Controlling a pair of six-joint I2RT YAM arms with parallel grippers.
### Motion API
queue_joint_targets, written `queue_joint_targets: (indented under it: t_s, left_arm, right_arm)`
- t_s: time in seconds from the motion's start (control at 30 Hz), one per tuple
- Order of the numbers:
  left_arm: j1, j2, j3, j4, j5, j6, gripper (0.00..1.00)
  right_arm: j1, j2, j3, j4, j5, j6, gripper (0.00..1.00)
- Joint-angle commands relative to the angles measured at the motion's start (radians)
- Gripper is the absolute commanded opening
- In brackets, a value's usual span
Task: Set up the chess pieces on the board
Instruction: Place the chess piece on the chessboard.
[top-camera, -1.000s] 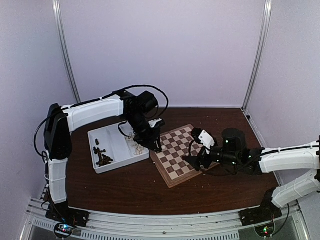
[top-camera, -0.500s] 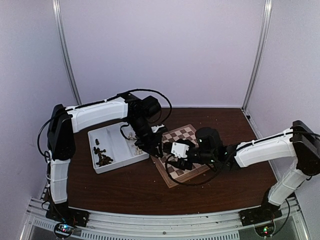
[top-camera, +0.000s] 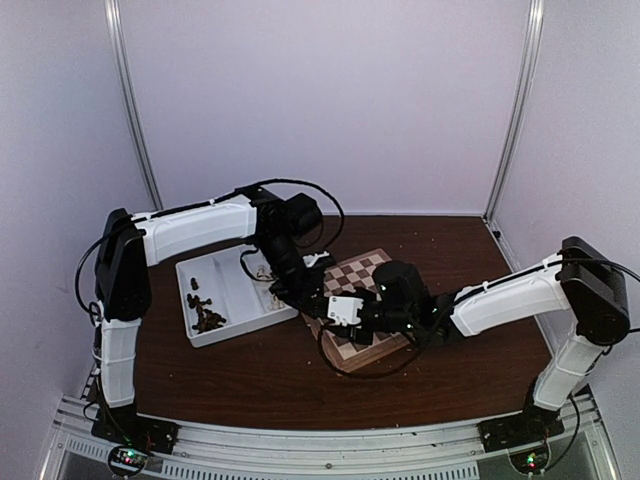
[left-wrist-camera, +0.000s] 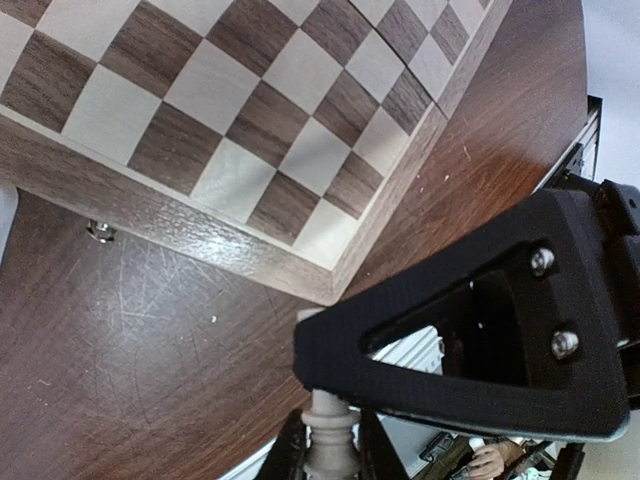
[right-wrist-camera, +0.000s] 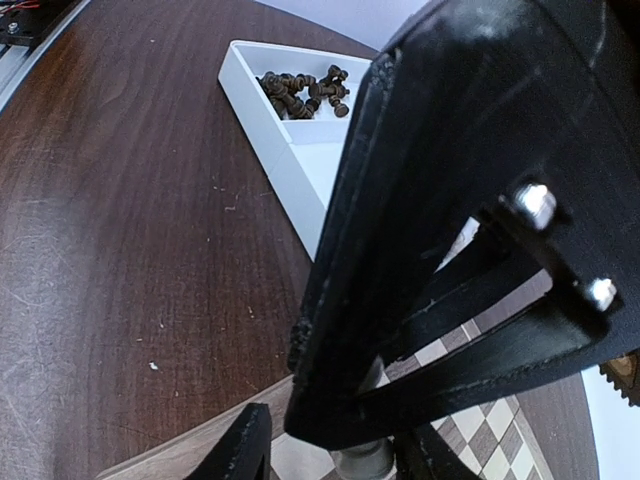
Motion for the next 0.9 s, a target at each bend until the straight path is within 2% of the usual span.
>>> queue_joint_targets:
  t_s: [0.0,0.4,0.47,0.6,0.77,0.87]
  left_arm:
    - [-0.011,0.014,-0.008,-0.004,0.041,0.019,0.09]
    - [-0.012,0.013,-0.004,0.014,0.015,0.013,0.13]
    - [-0.012,0.001,-0.016,0.045,0.019,0.002,0.18]
    - [-0.011,-0.067,-0.084,0.162,0.019,-0.021,0.38]
    - [-0.011,-0.151,-0.175,0.294,-0.005,-0.05,0.43]
    - [-0.011,-0.221,-0.262,0.394,-0.065,-0.073,0.45]
  right_arm:
    - [0.013,0.029,0.032,0.013,0.021,0.001,0.41]
    - [0.015,0.034,-0.015,0.08,0.039,0.061,0.16]
    - [0.014,0.034,-0.025,0.09,0.04,0.077,0.13]
    - [0.015,0.023,-0.056,0.134,0.045,0.107,0.11]
    - [0.015,0.003,-0.115,0.226,0.051,0.149,0.11]
    - [0.015,-0.009,-0.143,0.276,0.05,0.187,0.11]
